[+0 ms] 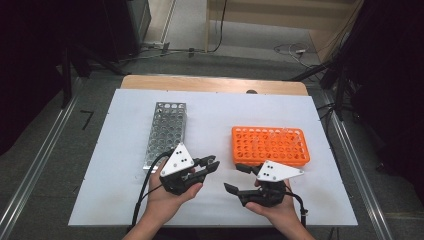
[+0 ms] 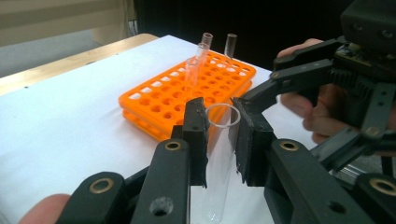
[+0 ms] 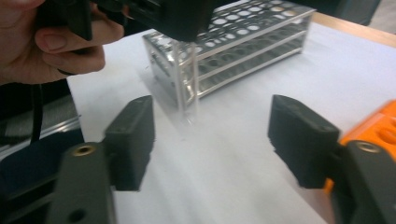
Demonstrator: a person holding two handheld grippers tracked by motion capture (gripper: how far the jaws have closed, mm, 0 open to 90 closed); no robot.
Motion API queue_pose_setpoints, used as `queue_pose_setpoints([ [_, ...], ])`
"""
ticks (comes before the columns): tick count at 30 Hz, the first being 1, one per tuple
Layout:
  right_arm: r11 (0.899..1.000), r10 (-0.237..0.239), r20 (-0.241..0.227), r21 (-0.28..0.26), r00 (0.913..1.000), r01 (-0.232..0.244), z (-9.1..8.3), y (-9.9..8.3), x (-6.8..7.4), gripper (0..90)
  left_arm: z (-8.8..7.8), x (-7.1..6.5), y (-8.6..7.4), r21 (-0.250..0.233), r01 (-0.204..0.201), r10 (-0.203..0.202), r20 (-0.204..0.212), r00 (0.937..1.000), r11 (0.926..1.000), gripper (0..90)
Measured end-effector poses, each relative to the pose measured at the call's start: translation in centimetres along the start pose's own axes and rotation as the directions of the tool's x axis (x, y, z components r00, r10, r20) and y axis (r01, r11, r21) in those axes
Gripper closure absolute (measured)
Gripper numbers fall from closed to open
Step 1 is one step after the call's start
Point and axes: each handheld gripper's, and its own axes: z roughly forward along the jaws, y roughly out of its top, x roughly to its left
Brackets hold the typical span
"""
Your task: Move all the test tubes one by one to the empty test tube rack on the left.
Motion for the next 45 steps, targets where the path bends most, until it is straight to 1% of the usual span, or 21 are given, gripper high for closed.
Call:
queue_pose_setpoints([
  [1,1.0,0.008,0.006,-0.005,1.0,-0.008,-0.3,-0.1,-0.3,21.5,-0.1,0.5,0.3,0.001,0.0,0.0,-0.008,1.0,1.0,75.9],
  [3,1.0,0.012,0.022,-0.004,0.9997,-0.012,-1.0,-0.3,-0.7,15.4,-0.2,0.7,0.4,0.001,0.004,-0.004,-0.014,0.9999,1.0,76.0],
  [5,1.0,0.016,0.031,-0.006,0.9994,-0.016,-1.3,-0.5,-0.9,13.5,-0.4,1.3,0.7,-0.008,0.01,-0.01,-0.023,0.9997,0.9999,75.9],
  [8,0.999,0.039,0.046,-0.009,0.9982,-0.039,-2.3,-1.2,-1.7,7.4,-0.7,2.2,1.2,-0.013,0.011,-0.012,-0.042,0.9991,0.9999,75.9],
  [9,0.999,0.05,0.06,-0.008,0.9969,-0.05,-2.9,-1.6,-2.2,3.3,-0.7,2.5,1.3,-0.019,0.015,-0.015,-0.046,0.9988,0.9997,76.0],
  [10,0.999,0.05,0.06,-0.008,0.9969,-0.05,-2.9,-1.6,-2.2,3.3,-0.8,2.8,1.5,-0.019,0.018,-0.019,-0.052,0.9985,0.9997,76.0],
  [11,0.998,0.057,0.061,-0.008,0.9965,-0.056,-3.2,-1.8,-2.5,0.8,-0.9,3.1,1.6,-0.02,0.017,-0.018,-0.059,0.9981,0.9997,76.0],
  [13,0.998,0.07,0.051,-0.003,0.9962,-0.07,-3.8,-2.2,-2.9,0.0,-1.0,3.6,1.9,-0.022,0.014,-0.016,-0.073,0.9972,0.9997,76.0],
  [19,0.997,0.073,0.106,-0.007,0.9917,-0.072,-5.8,-3.5,-4.0,0.0,-1.3,5.7,2.8,-0.028,0.018,-0.021,-0.118,0.9928,0.9994,76.0],
  [22,0.995,0.103,0.134,-0.021,0.9856,-0.101,-7.1,-4.3,-4.9,0.0,-1.4,6.9,3.2,-0.035,0.027,-0.031,-0.138,0.9899,0.999,76.0],
  [23,0.995,0.103,0.134,-0.021,0.9856,-0.101,-7.1,-4.3,-4.9,0.0,-1.4,7.3,3.3,-0.038,0.031,-0.036,-0.143,0.989,0.9988,76.0],
  [24,0.993,0.117,0.144,-0.037,0.9826,-0.113,-7.7,-4.6,-5.3,0.0,-1.4,7.7,3.4,-0.036,0.029,-0.035,-0.152,0.9877,0.9989,76.0],
  [27,0.991,0.129,0.148,-0.054,0.9805,-0.122,-8.3,-4.7,-5.7,0.0,-1.3,8.8,3.7,-0.04,0.036,-0.042,-0.174,0.9838,0.9986,76.0],
  [29,0.989,0.142,0.174,-0.069,0.9744,-0.132,-9.0,-5.0,-6.2,0.0,-1.2,9.6,3.8,-0.044,0.048,-0.055,-0.19,0.9802,0.9979,76.0],
  [31,0.988,0.145,0.177,-0.072,0.9734,-0.134,-9.1,-5.1,-6.3,0.0,-1.1,10.4,3.9,-0.051,0.056,-0.065,-0.204,0.9767,0.9971,76.0],
  [32,0.987,0.152,0.187,-0.074,0.9704,-0.141,-9.3,-5.4,-6.6,0.0,-1.0,10.8,4.0,-0.051,0.06,-0.069,-0.209,0.9755,0.9969,76.0],
  [33,0.987,0.153,0.192,-0.073,0.9694,-0.142,-9.4,-5.4,-6.7,0.0,-1.0,11.1,4.0,-0.053,0.064,-0.073,-0.212,0.9746,0.9966,76.0],
  [38,0.987,0.159,0.196,-0.068,0.9677,-0.148,-9.5,-5.7,-7.0,0.0,-0.6,12.8,4.6,-0.049,0.066,-0.076,-0.247,0.9661,0.9966,76.0],
  [40,0.987,0.16,0.196,-0.066,0.9675,-0.15,-9.4,-5.8,-7.1,0.0,-0.4,13.5,4.9,-0.053,0.069,-0.081,-0.264,0.9612,0.9962,76.0],
  [41,0.986,0.163,0.195,-0.065,0.9672,-0.153,-9.4,-5.8,-7.1,0.0,-0.3,13.8,5.0,-0.049,0.065,-0.076,-0.275,0.9584,0.9967,76.0],
  [45,0.986,0.164,0.194,-0.058,0.9672,-0.155,-9.2,-5.9,-7.2,0.0,0.4,15.1,5.5,-0.045,0.06,-0.071,-0.301,0.9511,0.9972,76.0],
])
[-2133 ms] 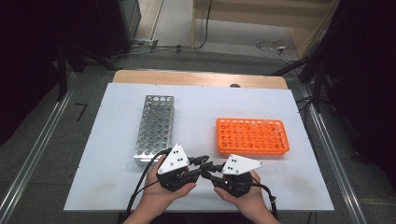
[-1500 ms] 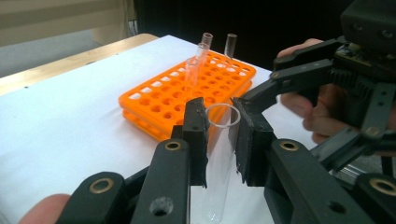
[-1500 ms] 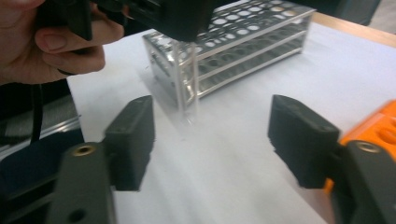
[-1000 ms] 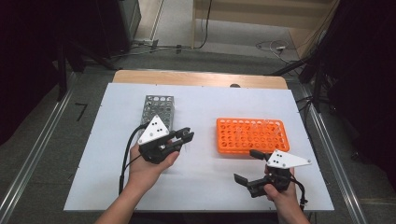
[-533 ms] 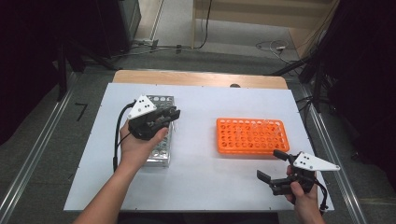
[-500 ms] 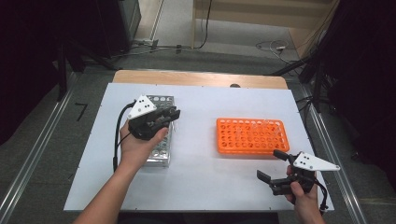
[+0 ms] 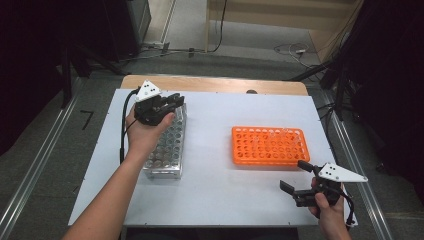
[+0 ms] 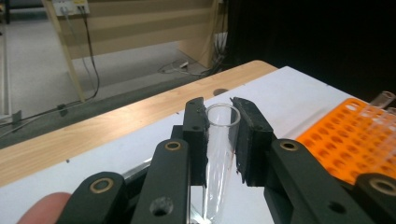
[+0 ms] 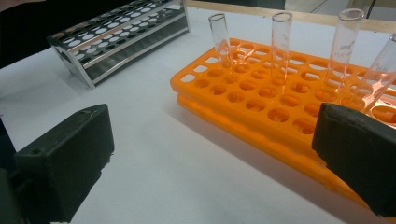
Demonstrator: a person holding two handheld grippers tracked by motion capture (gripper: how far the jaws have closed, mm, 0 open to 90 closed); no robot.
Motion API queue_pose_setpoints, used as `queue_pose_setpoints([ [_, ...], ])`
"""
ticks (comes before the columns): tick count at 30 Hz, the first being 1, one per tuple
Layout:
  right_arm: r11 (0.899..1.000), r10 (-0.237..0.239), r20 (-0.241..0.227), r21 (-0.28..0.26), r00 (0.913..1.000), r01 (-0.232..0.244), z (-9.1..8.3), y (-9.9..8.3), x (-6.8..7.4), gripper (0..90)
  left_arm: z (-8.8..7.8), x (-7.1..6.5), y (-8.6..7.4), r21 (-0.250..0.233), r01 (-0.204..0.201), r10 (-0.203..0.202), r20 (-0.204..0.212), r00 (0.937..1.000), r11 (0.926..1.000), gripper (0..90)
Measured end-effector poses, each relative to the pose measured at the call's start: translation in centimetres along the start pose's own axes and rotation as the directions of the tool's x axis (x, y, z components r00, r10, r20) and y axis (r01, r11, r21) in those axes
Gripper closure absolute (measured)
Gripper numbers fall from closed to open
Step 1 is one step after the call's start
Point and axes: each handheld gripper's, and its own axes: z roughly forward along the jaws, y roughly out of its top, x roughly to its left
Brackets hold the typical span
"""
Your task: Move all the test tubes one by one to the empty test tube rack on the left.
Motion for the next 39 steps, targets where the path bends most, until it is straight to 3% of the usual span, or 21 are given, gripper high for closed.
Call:
queue_pose_setpoints([
  [7,1.0,-0.002,-0.003,0.003,1.0,0.002,0.1,-0.1,0.0,0.0,2.3,1.2,0.6,-0.009,-0.003,0.002,-0.036,0.9993,1.0,76.0],
  [19,1.0,0.006,-0.007,0.002,1.0,-0.006,0.1,-0.2,0.0,0.0,5.6,3.7,-0.1,-0.008,0.056,-0.057,-0.109,0.9924,0.9984,76.0],
  [31,1.0,0.011,-0.023,-0.01,0.9997,-0.011,-0.1,-0.2,0.0,0.0,7.2,3.9,-1.7,0.05,0.043,-0.036,-0.135,0.9901,0.9978,75.9],
  [39,1.0,0.014,-0.022,-0.015,0.9997,-0.014,-0.1,-0.2,-0.1,0.0,7.9,3.8,-2.7,0.131,0.049,-0.029,-0.15,0.9883,0.9902,75.7],
])
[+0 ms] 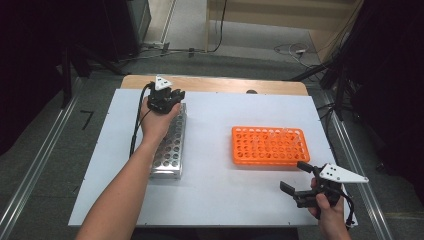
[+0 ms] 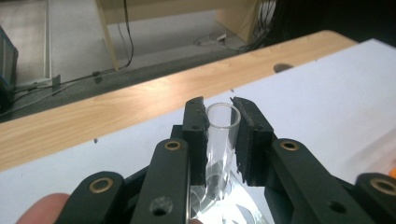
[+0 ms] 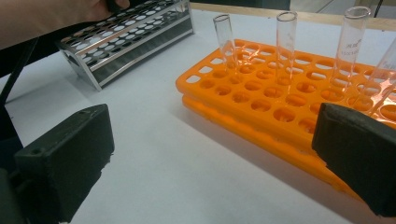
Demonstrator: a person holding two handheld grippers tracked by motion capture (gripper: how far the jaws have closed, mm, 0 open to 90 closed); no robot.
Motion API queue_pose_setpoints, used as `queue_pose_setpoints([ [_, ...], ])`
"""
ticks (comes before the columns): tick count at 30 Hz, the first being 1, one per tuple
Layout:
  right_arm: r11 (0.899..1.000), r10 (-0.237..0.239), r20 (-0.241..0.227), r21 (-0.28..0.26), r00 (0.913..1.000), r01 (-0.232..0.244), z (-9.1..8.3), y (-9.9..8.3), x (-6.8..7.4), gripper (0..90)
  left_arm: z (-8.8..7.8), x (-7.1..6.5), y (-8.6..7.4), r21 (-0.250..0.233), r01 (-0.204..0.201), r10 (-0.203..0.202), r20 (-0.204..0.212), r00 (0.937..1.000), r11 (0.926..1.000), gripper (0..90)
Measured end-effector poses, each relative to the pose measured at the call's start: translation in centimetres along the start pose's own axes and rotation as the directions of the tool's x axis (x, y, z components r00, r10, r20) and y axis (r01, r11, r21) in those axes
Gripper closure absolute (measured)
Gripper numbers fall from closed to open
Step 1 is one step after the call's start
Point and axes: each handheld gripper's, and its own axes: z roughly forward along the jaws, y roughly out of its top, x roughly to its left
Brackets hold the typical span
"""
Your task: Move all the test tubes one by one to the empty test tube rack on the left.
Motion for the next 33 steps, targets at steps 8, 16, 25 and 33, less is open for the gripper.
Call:
queue_pose_setpoints([
  [8,1.0,0.005,0.003,-0.002,1.0,-0.005,0.0,0.0,0.0,0.0,-0.3,0.3,-0.2,0.03,0.034,-0.035,0.034,0.9988,0.999,74.5],
  [16,1.0,0.016,0.017,-0.005,0.9997,-0.015,0.1,0.2,-0.2,0.0,-2.0,0.3,-0.2,-0.019,0.083,-0.082,0.075,0.9938,0.9963,46.2],
  [25,0.999,0.032,0.053,-0.012,0.9981,-0.031,0.3,0.9,-0.8,0.0,-4.9,-1.0,-1.0,-0.062,0.084,-0.075,0.131,0.9885,0.9945,18.3],
  [33,0.999,0.05,0.115,-0.003,0.9921,-0.05,0.7,1.4,-2.1,2.1,-8.4,-2.2,-2.1,-0.106,0.085,-0.066,0.177,0.982,0.9907,4.8],
])
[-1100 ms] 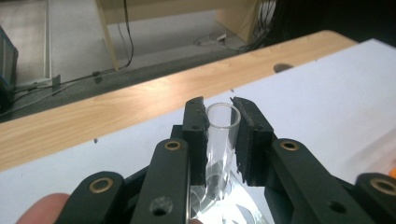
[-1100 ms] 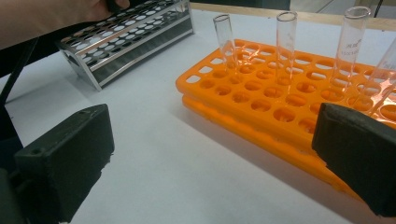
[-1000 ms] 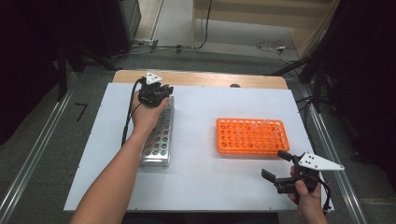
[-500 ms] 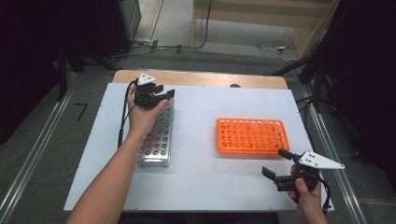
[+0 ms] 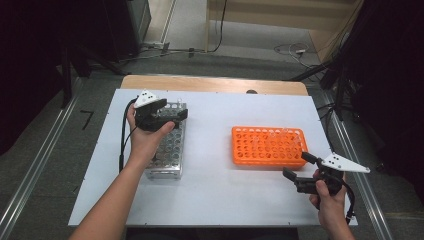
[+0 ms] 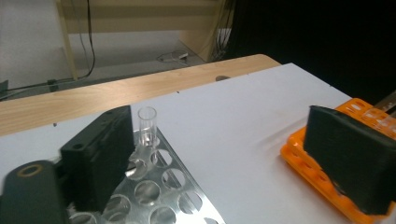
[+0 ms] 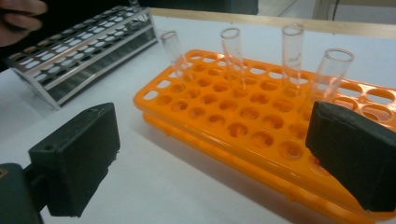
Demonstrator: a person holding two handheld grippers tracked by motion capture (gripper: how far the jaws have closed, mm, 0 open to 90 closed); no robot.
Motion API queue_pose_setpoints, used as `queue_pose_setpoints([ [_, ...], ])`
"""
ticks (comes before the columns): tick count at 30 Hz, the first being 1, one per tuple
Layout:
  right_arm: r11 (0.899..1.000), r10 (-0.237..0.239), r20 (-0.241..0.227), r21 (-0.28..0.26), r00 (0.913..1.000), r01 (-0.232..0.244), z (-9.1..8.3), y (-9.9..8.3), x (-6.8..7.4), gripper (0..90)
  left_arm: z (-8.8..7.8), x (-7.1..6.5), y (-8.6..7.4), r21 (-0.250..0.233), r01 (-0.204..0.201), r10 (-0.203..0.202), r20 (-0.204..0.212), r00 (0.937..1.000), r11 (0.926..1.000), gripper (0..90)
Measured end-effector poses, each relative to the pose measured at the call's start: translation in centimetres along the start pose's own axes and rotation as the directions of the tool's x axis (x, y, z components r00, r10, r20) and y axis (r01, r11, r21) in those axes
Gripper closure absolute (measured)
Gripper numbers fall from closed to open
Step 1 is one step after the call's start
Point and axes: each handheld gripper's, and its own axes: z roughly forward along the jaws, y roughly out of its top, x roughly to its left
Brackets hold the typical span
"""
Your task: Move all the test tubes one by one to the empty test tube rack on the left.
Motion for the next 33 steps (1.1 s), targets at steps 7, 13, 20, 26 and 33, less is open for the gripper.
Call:
queue_pose_setpoints([
  [7,0.999,0.023,0.048,0.031,0.9986,-0.025,0.9,0.3,-1.6,4.1,-2.7,-1.2,-1.1,-0.025,-0.005,0.006,0.047,0.9989,0.9997,0.0],
  [13,0.996,0.069,0.066,0.058,0.9954,-0.073,2.2,0.6,-3.3,12.7,-4.7,-2.6,-2.8,-0.035,-0.01,0.012,0.064,0.9979,0.9994,0.0],
  [20,0.989,0.111,0.142,0.085,0.9836,-0.124,3.6,0.5,-4.4,30.5,-6.4,-3.9,-4.5,-0.032,-0.027,0.03,0.08,0.9963,0.9991,0.0],
  [26,0.988,0.105,0.186,0.091,0.9769,-0.123,4.3,0.3,-4.9,46.1,-7.6,-4.7,-5.9,-0.038,-0.027,0.03,0.088,0.9957,0.9989,0.0],
  [33,0.99,0.099,0.219,0.081,0.9708,-0.119,5.1,0.0,-4.6,59.7,-8.2,-5.2,-6.8,-0.037,-0.015,0.019,0.095,0.9953,0.9992,0.0],
])
